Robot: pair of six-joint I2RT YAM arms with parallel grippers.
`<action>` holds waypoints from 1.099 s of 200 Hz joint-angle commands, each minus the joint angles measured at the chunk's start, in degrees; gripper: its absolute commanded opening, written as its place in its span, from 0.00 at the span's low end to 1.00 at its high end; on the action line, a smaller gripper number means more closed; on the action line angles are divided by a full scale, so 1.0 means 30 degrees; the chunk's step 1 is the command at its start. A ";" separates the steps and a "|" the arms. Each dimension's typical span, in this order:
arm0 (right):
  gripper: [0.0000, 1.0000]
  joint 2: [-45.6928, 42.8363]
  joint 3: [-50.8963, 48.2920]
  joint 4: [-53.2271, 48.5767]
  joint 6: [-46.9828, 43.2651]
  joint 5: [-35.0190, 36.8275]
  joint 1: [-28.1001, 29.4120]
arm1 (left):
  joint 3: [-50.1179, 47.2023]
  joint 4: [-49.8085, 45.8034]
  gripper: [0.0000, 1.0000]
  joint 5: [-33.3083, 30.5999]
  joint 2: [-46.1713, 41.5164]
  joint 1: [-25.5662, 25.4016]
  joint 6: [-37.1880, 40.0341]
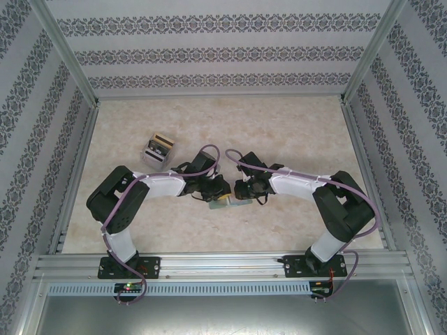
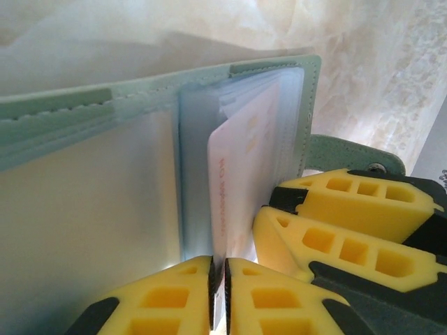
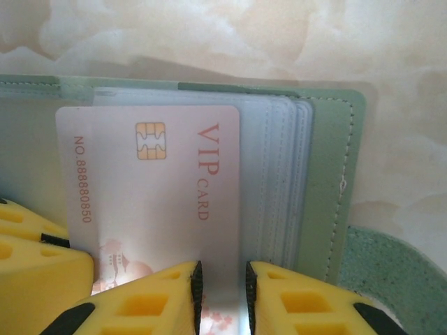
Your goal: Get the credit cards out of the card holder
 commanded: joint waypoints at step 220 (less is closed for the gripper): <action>0.42 -0.2611 -0.0223 0.3428 -0.0201 -0.3045 -0.1005 | 0.1360 -0.8814 0.00 -0.3165 -0.5648 0.2090 0.6441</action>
